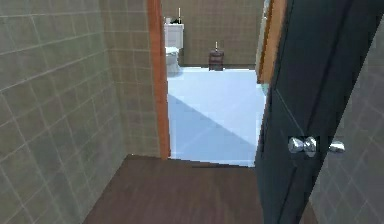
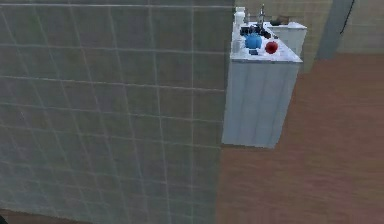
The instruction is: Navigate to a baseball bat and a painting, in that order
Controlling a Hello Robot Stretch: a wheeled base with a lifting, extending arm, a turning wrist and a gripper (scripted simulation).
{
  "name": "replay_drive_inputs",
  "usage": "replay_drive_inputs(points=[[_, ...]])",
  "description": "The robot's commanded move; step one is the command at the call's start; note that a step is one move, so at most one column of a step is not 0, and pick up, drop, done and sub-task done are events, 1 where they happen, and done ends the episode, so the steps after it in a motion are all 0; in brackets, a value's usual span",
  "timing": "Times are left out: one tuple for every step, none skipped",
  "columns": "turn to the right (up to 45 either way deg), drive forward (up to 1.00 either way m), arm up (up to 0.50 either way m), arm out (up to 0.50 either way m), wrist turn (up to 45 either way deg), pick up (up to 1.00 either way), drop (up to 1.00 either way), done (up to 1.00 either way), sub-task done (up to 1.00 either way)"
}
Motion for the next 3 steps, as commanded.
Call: replay_drive_inputs(points=[[0.0, 1.00, 0.00, 0.00, 0.0, 0.00, 0.00, 0.00, 0.00], [0.0, 0.95, 0.00, 0.00, 0.0, 0.00, 0.00, 0.00, 0.00], [-21.0, 0.00, 0.00, 0.00, 0.0, 0.00, 0.00, 0.00, 0.00]])
